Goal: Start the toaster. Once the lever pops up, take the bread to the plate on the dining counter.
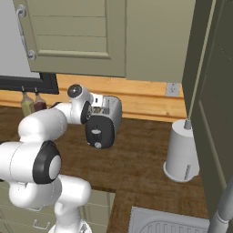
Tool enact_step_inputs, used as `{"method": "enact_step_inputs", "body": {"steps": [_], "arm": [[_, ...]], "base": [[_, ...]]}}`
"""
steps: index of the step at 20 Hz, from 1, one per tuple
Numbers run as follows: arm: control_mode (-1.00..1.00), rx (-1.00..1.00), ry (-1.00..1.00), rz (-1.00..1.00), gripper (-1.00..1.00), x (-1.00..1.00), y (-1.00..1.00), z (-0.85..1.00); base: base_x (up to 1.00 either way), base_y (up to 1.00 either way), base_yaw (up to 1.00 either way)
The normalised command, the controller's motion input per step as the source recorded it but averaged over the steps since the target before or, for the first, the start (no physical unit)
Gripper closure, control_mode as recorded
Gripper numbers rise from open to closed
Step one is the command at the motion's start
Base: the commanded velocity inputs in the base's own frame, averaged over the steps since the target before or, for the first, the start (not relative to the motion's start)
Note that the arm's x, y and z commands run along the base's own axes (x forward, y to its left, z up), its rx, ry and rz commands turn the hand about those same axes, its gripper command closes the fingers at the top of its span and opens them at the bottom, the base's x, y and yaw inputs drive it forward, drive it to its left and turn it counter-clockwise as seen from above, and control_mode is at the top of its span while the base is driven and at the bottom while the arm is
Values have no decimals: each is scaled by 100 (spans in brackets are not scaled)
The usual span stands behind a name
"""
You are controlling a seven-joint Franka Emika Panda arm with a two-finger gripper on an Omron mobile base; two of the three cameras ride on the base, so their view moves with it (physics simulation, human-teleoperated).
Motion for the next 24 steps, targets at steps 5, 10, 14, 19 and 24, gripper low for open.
{"method": "enact_step_inputs", "body": {"steps": [5, 10, 14, 19, 24], "arm": [[-100, 0, 0, 0, -100, 6, 0, -11], [-100, 0, 0, 0, -100, 17, 0, -6], [-100, 0, 0, 0, -100, 23, 0, 0], [-100, 0, 0, 0, -100, 22, 0, 0], [-100, 0, 0, 0, -100, 13, -2, -5]], "base": [[0, 0, 0], [0, 0, 0], [0, 0, 0], [0, 0, 0], [0, 0, 0]]}}
